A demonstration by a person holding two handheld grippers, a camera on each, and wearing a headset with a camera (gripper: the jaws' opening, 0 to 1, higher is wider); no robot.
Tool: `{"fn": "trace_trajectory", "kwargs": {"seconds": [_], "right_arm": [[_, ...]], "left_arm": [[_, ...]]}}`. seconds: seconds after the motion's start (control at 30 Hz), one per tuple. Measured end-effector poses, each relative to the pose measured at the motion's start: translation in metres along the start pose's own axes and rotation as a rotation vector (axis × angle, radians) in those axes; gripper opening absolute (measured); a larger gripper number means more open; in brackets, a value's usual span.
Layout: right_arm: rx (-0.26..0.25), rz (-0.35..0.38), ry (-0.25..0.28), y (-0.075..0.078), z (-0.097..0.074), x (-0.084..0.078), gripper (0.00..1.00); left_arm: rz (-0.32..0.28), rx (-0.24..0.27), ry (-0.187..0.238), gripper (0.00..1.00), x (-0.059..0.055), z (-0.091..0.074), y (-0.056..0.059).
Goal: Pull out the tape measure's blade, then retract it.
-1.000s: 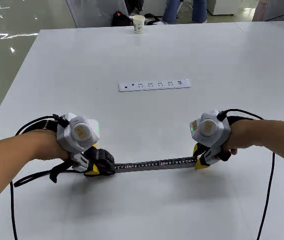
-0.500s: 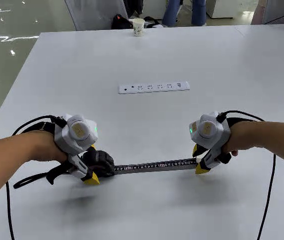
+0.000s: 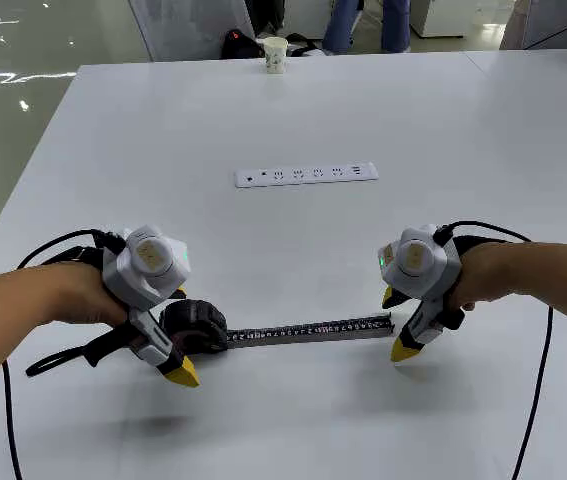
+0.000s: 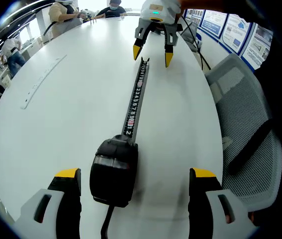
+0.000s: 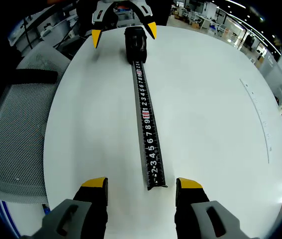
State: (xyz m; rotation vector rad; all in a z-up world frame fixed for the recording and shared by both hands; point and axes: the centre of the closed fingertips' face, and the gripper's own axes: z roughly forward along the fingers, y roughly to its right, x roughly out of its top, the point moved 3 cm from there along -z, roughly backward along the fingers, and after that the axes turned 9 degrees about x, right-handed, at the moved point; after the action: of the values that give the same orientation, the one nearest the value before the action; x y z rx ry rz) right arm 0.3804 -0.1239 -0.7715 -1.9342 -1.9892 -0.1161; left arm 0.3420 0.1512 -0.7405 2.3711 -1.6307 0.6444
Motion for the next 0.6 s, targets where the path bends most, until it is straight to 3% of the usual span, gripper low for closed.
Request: {"fn": "trace_trajectory", "kwargs": {"seconds": [0.23,0.37,0.5,0.6], "right_arm": [[0.005,0.047,0.015,-0.0004,0.0006,-0.0011,0.7],[0.009,0.063,0.035,-0.0012,0.0019,-0.0003,0.84],[0.008,0.102,0.05,-0.0021,0.0031,-0.0007,0.97],[-0.004,0.122,0.06,-0.0001,0.0017,-0.0006,0.99]], "left_arm": [[-0.063,-0.017,0.011,0.99,-0.0015,-0.0019,0.0032],[-0.08,-0.02,0.047,0.99,0.0017,-0.0046,0.0045],[-0.153,-0.006,0.024,0.99,-0.0019,-0.0037,0.0008],[-0.182,0.013,0.019,0.99,-0.0044,-0.0034,-0.003]]}}
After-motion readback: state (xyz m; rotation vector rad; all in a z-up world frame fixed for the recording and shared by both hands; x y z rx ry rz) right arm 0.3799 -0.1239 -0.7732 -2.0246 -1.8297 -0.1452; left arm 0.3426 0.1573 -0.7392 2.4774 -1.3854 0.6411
